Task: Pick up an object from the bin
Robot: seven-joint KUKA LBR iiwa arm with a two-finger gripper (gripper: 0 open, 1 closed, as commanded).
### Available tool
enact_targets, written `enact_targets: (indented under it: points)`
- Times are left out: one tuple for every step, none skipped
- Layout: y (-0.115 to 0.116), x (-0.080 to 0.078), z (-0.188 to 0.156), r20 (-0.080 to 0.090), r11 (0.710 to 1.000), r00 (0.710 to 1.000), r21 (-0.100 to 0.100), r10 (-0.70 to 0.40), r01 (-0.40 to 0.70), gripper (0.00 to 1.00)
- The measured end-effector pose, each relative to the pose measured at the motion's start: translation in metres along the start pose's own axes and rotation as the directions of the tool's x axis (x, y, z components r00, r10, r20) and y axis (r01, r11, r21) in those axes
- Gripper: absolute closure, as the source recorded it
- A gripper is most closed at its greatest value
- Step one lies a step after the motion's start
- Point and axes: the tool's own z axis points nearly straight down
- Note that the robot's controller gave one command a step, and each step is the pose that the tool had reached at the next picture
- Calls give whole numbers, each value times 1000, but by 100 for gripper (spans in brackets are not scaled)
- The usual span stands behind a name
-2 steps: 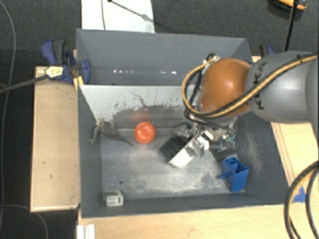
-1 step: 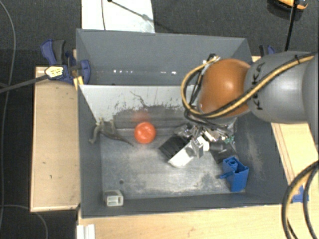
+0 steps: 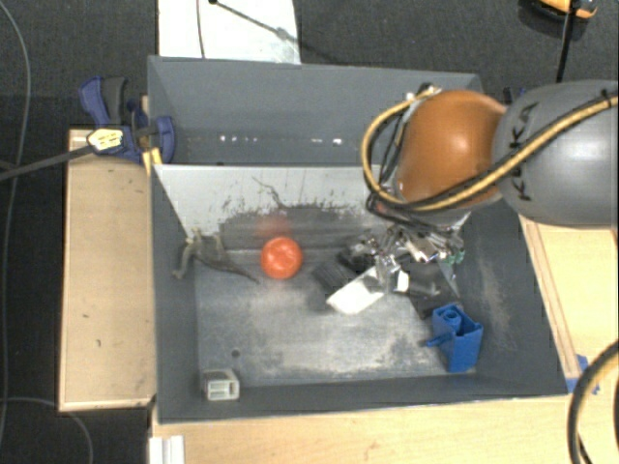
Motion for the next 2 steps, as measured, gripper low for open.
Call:
enact_targets:
  points:
    - [0, -1, -58, 4, 1000, 1000, 2, 10, -10, 100]
    - [2, -1, -82, 7, 1000, 1000, 4, 3, -3, 100]
